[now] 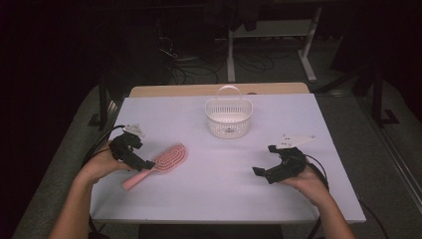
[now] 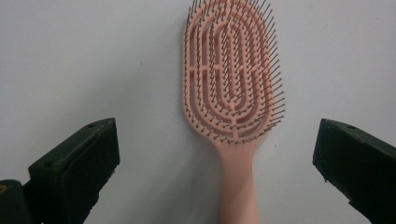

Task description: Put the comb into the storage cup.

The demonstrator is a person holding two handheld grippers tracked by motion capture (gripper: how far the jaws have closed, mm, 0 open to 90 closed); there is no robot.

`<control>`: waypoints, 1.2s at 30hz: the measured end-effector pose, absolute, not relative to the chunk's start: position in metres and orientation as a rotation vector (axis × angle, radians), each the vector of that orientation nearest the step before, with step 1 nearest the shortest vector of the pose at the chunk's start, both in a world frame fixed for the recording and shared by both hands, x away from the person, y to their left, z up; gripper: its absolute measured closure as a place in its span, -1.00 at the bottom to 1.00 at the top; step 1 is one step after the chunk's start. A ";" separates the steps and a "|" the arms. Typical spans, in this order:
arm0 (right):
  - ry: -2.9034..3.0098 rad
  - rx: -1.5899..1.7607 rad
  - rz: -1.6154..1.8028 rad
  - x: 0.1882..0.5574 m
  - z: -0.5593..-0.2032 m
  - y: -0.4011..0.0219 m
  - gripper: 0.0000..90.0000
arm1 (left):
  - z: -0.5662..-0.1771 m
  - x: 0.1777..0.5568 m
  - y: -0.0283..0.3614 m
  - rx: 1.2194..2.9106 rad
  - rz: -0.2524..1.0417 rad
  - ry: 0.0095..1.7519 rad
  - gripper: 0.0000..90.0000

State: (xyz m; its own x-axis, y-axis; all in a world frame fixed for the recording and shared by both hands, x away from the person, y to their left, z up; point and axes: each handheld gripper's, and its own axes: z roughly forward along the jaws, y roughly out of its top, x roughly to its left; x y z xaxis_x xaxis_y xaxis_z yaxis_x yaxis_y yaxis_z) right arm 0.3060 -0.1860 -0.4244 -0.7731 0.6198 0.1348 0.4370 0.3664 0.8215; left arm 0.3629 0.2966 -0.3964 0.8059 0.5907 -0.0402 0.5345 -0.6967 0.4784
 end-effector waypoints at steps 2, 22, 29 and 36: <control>2.426 0.954 1.367 0.306 -0.424 -0.186 -1.00 | -0.398 0.363 0.296 2.524 0.158 0.838 -0.99; 2.425 0.954 1.368 0.306 -0.424 -0.186 -1.00 | -0.405 0.360 0.295 2.597 0.143 0.851 -0.81; 2.425 0.954 1.367 0.306 -0.424 -0.187 -1.00 | -0.406 0.359 0.295 2.604 0.126 0.863 -0.67; 2.423 0.954 1.368 0.306 -0.424 -0.187 -1.00 | -0.408 0.358 0.294 2.625 0.100 0.870 -0.53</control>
